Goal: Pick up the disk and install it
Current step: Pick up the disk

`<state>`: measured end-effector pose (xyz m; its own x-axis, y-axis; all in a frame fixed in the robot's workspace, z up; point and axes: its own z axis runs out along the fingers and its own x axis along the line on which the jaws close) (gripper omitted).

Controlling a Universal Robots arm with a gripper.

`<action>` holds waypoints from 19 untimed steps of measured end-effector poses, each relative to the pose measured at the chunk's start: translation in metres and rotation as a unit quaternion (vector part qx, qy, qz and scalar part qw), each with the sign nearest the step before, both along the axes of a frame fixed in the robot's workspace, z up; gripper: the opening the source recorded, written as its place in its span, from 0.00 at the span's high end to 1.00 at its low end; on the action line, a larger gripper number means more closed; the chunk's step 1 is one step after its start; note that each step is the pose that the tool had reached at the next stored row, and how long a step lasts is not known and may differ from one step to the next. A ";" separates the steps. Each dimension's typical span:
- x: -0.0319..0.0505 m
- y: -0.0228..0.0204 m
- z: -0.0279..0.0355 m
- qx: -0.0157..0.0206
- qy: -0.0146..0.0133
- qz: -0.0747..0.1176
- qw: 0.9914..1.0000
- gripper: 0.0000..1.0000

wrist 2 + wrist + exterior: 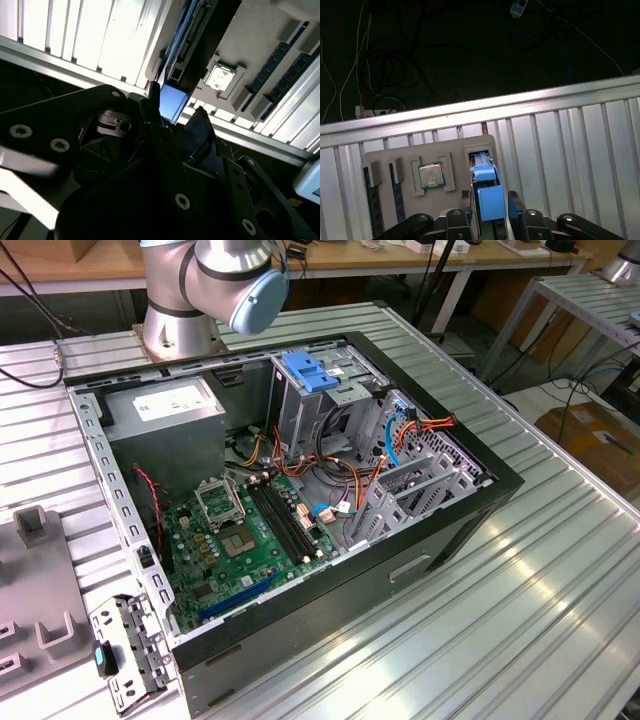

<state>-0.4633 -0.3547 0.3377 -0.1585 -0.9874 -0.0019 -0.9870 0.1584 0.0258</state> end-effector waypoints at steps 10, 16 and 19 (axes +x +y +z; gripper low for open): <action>-0.0034 -0.0032 -0.0088 -0.002 -0.008 0.029 1.000 0.52; -0.0034 -0.0032 -0.0225 -0.002 -0.008 0.031 0.999 0.52; -0.0034 -0.0032 -0.0280 -0.002 -0.008 0.033 0.999 0.52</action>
<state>-0.4667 -0.3578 0.3097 -0.0921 -0.9958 -0.0007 -0.9957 0.0921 0.0086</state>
